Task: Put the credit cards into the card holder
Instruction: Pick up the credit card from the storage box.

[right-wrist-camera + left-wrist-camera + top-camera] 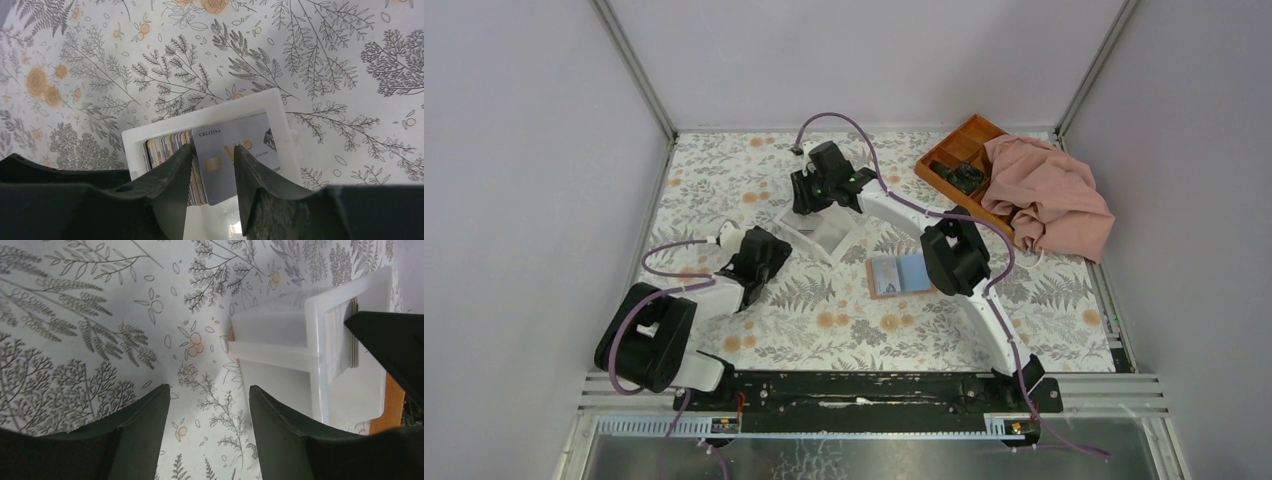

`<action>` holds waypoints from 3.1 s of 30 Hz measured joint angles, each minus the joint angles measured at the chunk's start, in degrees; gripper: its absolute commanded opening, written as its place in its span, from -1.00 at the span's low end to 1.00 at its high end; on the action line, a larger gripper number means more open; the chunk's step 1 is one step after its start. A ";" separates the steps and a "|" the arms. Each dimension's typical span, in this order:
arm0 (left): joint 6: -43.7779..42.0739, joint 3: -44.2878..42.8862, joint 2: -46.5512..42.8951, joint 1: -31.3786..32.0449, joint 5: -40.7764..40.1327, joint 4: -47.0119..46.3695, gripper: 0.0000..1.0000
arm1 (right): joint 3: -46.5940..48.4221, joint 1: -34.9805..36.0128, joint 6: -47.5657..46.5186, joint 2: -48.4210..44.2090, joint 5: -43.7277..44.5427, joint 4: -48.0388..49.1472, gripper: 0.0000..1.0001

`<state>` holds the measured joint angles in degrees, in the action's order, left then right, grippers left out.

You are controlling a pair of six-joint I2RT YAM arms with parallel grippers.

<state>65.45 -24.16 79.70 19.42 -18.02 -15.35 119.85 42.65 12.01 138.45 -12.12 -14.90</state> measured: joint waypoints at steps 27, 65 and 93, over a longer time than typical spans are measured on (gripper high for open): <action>-1.16 -4.11 4.15 -2.16 4.24 -1.95 0.27 | -6.80 0.55 1.79 -4.68 -0.74 1.49 -0.42; -3.34 -4.42 0.11 -2.78 4.74 1.16 0.30 | -12.09 3.82 -0.07 -12.68 12.81 -1.53 -1.00; -8.46 -3.76 -16.20 -1.40 10.71 7.15 0.54 | -43.82 5.09 0.35 -38.86 24.04 9.49 -1.00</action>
<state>56.99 -27.92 63.51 18.02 -7.31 -8.21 76.03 47.75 12.36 99.59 11.92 -5.41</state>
